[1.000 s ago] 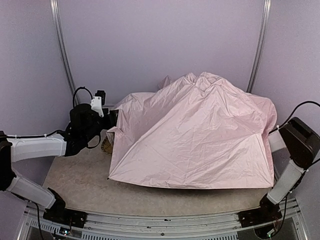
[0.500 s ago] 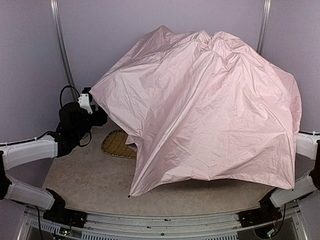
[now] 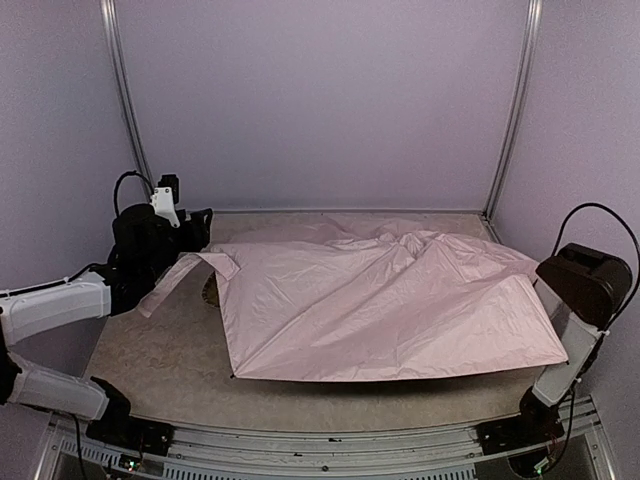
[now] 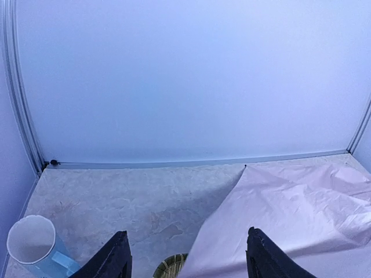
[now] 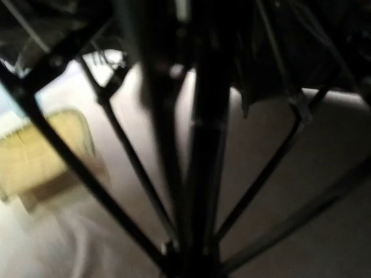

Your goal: Put away the umbrella

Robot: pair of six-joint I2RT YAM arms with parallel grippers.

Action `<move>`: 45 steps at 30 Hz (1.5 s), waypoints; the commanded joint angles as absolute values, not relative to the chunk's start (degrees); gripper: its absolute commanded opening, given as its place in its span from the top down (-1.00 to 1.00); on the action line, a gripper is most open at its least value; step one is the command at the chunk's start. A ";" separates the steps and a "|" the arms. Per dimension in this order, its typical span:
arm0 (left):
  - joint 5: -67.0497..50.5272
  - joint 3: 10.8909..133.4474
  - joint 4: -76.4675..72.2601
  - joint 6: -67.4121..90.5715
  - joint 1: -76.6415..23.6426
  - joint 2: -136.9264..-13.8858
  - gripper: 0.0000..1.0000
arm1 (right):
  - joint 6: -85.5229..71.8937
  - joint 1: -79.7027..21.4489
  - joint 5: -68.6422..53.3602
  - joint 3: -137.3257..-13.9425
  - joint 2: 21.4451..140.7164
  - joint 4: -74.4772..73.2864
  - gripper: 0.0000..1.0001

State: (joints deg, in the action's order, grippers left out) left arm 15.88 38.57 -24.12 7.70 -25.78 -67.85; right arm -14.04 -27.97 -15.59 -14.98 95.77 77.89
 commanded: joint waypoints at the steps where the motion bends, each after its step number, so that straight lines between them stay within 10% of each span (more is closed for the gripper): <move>1: 15.30 40.17 -24.83 7.82 -26.15 -67.22 -0.31 | -14.93 -27.95 -13.96 -13.83 101.70 93.29 1.00; 9: 17.26 38.73 -23.39 5.41 -26.52 -63.02 -0.31 | -8.46 -27.37 -18.74 -18.97 95.52 88.05 1.00; 17: 1.97 39.19 -27.62 -1.05 -29.71 -60.00 -0.34 | 14.01 -26.45 -34.21 -41.24 76.22 36.77 1.00; 23: -25.03 46.88 -35.07 -4.05 -37.20 -66.11 -0.97 | 14.90 -27.12 -40.22 -49.41 73.66 31.25 1.00; 37: -35.91 65.96 -40.81 -2.21 -47.56 -90.36 -0.95 | 16.38 -40.80 -43.21 -57.26 81.85 27.20 1.00; 45: -33.30 67.17 -42.44 -2.21 -50.75 -92.22 -0.43 | 19.80 -41.92 -41.21 -62.49 88.58 18.61 0.89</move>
